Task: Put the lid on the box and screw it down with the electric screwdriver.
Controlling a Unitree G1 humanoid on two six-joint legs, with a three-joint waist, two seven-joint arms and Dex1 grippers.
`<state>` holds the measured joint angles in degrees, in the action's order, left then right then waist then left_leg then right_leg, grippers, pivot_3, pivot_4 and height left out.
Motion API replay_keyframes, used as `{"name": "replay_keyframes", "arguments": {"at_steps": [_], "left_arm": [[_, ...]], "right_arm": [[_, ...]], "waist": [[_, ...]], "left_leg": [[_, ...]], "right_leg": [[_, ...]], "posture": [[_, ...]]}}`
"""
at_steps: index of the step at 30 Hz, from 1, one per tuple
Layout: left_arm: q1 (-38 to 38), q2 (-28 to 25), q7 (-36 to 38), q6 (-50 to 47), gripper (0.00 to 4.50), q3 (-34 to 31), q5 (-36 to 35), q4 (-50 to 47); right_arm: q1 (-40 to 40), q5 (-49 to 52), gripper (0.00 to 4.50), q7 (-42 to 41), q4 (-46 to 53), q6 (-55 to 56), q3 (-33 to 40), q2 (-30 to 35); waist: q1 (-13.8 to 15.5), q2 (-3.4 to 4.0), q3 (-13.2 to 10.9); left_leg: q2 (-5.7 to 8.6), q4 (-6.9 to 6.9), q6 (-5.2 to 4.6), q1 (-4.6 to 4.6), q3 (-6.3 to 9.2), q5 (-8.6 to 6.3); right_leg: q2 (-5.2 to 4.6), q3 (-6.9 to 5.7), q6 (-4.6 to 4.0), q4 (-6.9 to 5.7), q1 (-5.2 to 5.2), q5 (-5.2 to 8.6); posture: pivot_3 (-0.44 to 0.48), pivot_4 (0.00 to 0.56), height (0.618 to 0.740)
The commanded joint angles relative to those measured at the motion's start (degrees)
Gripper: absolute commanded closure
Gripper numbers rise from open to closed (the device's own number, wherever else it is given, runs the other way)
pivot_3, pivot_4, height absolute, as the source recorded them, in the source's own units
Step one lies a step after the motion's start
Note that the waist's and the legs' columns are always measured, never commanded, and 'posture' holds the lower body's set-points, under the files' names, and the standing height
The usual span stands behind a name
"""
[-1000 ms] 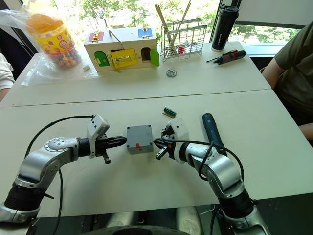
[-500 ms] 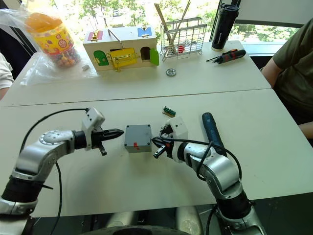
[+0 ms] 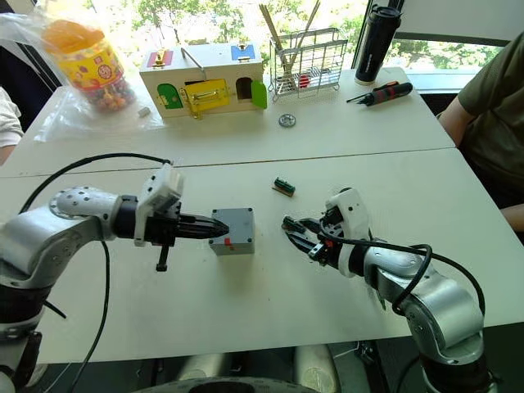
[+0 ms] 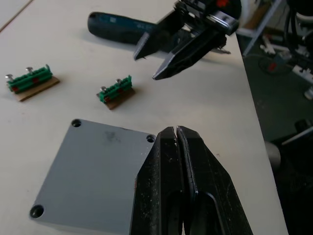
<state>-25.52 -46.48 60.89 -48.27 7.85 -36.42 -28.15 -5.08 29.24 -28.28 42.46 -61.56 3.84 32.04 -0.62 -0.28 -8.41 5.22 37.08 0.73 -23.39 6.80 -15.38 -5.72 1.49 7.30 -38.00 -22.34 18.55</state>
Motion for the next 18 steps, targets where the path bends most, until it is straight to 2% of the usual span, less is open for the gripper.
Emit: {"name": "replay_keyframes", "arguments": {"at_steps": [1, 10, 13, 15, 18], "left_arm": [[-1.02, 0.61, -2.67, 2.78, 4.50, 3.61, 5.35, -0.13], [-2.26, 1.21, -5.32, 2.42, 4.50, 5.82, 9.35, -0.53], [-1.84, 1.05, -5.41, 2.53, 4.50, 5.77, 9.65, -0.93], [-1.46, 0.88, -5.24, 2.72, 4.50, 5.45, 9.88, -0.95], [-1.27, 0.96, -5.30, 2.70, 4.50, 5.22, 10.00, -0.93]], "right_arm": [[0.11, -1.65, 0.67, 0.25, -2.41, 3.98, -1.35, 0.09], [-1.84, -3.04, 0.67, 1.45, -8.48, 8.44, -4.32, -2.24], [-2.10, -3.74, 1.33, 1.30, -9.96, 9.89, -4.86, -2.10], [-2.51, -4.31, 1.98, 1.46, -10.78, 10.58, -5.38, -2.07], [-2.89, -4.76, 1.98, 1.59, -11.57, 11.29, -5.91, -2.31]], "waist": [[-0.02, -0.03, -0.03], [-0.05, -0.05, -0.07], [0.05, -0.06, -0.07], [-0.02, -0.06, -0.07], [-0.05, -0.06, -0.07]], "left_leg": [[-0.01, 0.00, 0.00, 0.00, 0.00, 0.00], [-0.02, 0.00, 0.31, -0.01, -0.02, 0.18], [-0.02, 0.02, 0.32, -0.01, -0.02, 0.19], [-0.02, 0.02, 0.31, 0.00, -0.02, 0.19], [-0.02, 0.02, 0.32, 0.00, -0.02, 0.19]], "right_leg": [[0.01, 0.00, 0.00, 0.00, 0.00, 0.00], [0.05, 0.00, 0.00, -0.02, -0.04, 0.00], [0.05, 0.00, 0.00, -0.02, -0.02, 0.00], [0.06, 0.00, 0.00, -0.02, -0.01, 0.00], [0.06, 0.00, 0.00, -0.04, -0.03, 0.00]], "posture": [[0.000, 0.150, 0.740], [0.000, 0.150, 0.740], [0.000, 0.150, 0.740], [0.000, 0.150, 0.740], [0.000, 0.150, 0.740]]}}
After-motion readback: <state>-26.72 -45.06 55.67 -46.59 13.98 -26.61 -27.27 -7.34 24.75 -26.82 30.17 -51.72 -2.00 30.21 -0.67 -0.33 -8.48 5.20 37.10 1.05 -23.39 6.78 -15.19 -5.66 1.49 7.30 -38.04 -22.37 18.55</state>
